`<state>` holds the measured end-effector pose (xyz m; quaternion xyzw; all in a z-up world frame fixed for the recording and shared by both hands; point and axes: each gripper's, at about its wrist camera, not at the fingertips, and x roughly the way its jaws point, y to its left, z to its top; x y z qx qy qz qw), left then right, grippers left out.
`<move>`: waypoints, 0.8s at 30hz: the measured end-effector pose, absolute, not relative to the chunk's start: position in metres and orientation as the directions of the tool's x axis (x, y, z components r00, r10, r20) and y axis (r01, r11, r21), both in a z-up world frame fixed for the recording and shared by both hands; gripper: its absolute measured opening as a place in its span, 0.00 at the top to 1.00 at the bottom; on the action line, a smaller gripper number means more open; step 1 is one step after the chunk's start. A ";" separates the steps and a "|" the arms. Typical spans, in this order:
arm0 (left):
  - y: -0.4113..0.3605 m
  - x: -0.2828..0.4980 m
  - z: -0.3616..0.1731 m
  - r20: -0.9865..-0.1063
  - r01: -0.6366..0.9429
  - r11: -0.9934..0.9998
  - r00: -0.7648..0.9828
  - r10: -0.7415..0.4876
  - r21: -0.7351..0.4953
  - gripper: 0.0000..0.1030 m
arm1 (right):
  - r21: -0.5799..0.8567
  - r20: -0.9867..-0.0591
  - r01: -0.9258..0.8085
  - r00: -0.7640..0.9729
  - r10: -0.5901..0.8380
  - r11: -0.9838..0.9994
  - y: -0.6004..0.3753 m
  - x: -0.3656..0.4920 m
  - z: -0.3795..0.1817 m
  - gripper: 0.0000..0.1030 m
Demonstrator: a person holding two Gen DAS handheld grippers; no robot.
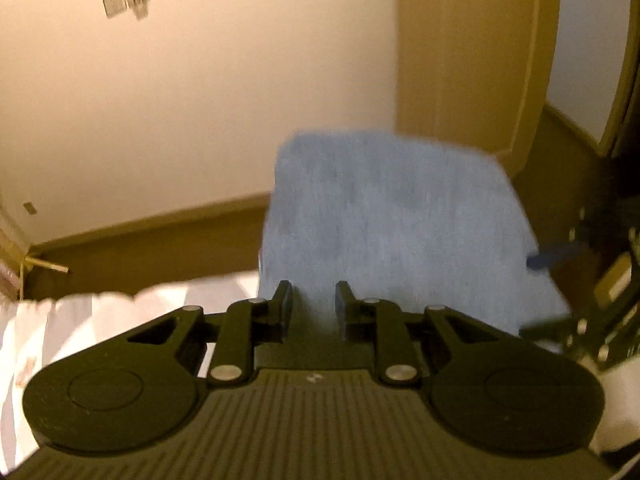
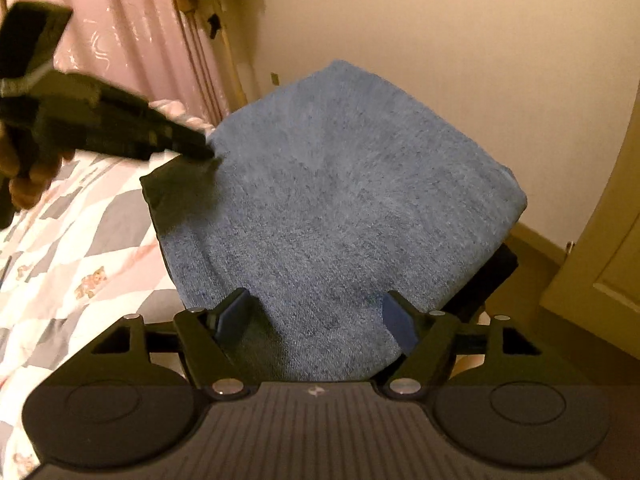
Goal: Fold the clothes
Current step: 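Lift the folded jeans with both tools and carry them toward the clothes stack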
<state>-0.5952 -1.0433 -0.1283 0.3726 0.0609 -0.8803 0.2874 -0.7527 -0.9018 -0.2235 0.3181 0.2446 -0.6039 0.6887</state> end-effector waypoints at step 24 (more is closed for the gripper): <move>-1.131 -0.671 -0.217 -0.688 0.671 -0.738 -0.568 -0.452 -0.070 0.78 | 0.183 -0.712 0.977 0.055 -0.700 -0.109 -1.005 -0.802 -0.244 0.40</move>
